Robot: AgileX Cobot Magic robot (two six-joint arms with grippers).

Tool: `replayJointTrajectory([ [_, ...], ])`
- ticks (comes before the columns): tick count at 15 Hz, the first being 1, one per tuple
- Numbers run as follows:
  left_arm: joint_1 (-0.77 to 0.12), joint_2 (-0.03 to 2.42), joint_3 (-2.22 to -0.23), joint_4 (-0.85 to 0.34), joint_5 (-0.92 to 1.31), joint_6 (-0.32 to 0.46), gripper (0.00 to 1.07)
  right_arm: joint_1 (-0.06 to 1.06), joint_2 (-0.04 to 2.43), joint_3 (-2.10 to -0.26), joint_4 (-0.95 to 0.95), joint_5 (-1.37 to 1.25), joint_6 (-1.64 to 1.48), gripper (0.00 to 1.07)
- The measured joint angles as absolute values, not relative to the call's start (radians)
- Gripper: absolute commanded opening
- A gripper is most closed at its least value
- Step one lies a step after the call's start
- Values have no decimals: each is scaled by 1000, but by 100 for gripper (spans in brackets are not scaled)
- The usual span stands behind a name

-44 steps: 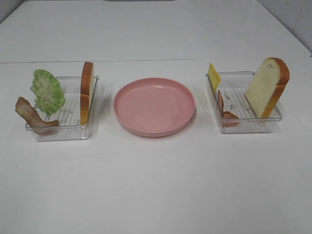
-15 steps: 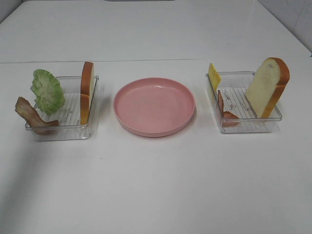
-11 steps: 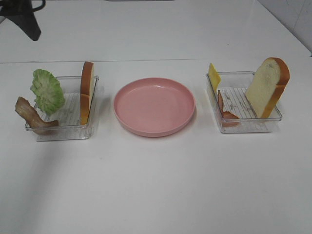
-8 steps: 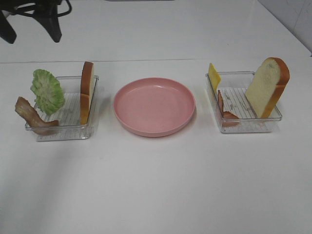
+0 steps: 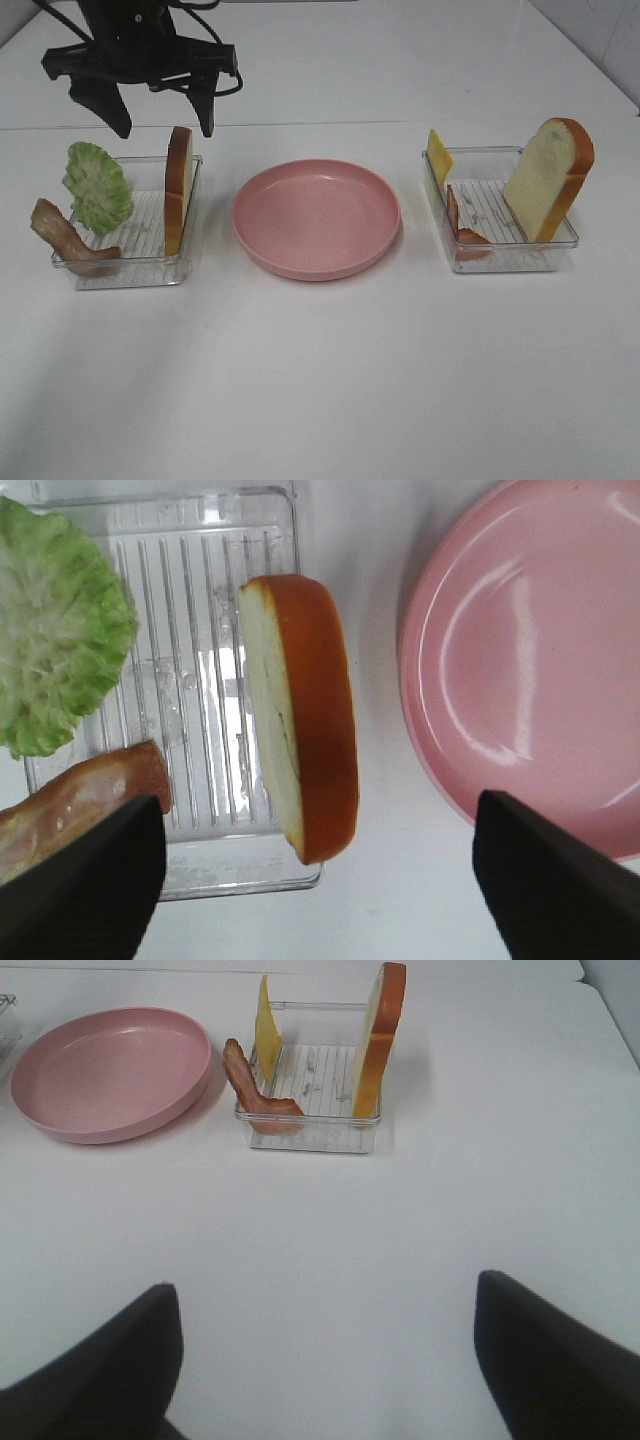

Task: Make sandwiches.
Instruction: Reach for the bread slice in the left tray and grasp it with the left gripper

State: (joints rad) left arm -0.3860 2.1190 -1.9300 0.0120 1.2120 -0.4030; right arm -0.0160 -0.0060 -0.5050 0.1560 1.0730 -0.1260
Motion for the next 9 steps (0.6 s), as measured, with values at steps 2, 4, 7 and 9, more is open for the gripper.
replayJointTrajectory([
  [2, -386, 2156, -1930, 15, 1213, -403, 79, -16, -6, -505, 157, 1073, -126, 76],
  [4, -386, 2181, -1930, 24, 1214, -403, 76, -16, -6, -505, 157, 1073, -126, 76],
  [7, -385, 2218, -1933, 39, 1194, -403, 67, -16, -6, -505, 165, 1073, -126, 76],
  [9, -385, 2231, -1936, 43, 1163, -404, 58, -16, -6, -505, 167, 1073, -126, 76],
])
